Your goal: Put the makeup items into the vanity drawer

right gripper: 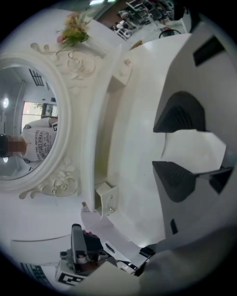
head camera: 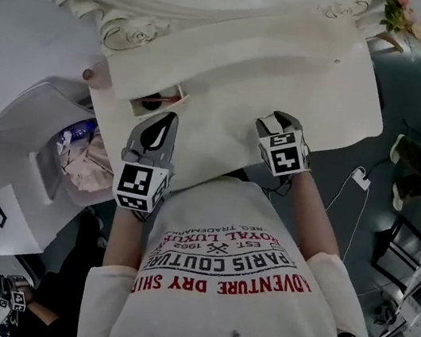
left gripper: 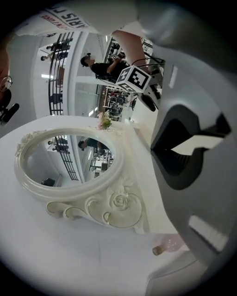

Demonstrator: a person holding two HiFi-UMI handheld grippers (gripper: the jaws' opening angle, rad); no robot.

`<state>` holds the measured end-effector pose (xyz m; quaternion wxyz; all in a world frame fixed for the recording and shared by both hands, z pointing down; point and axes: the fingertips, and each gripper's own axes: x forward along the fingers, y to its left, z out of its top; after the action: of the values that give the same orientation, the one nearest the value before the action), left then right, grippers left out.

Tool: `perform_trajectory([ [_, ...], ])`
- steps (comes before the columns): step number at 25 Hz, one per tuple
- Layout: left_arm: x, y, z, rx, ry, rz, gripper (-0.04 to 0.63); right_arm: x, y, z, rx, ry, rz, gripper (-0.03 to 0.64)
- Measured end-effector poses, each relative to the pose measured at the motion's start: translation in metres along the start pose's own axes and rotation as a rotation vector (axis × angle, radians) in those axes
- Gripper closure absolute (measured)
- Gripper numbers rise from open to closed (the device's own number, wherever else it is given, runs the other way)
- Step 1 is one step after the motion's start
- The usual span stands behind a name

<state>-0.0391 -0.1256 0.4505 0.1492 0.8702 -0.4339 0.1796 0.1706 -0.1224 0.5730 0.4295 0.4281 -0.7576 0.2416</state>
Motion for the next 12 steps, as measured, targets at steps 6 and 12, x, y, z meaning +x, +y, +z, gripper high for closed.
perform_trajectory([
  [6, 0.017, -0.021, -0.006, 0.024, 0.039, -0.056, 0.584, 0.004, -0.020, -0.035, 0.152, 0.035, -0.043, 0.395],
  [12, 0.027, -0.027, -0.012, 0.029, 0.080, -0.058, 0.584, 0.022, -0.021, -0.039, 0.302, 0.042, 0.040, 0.363],
])
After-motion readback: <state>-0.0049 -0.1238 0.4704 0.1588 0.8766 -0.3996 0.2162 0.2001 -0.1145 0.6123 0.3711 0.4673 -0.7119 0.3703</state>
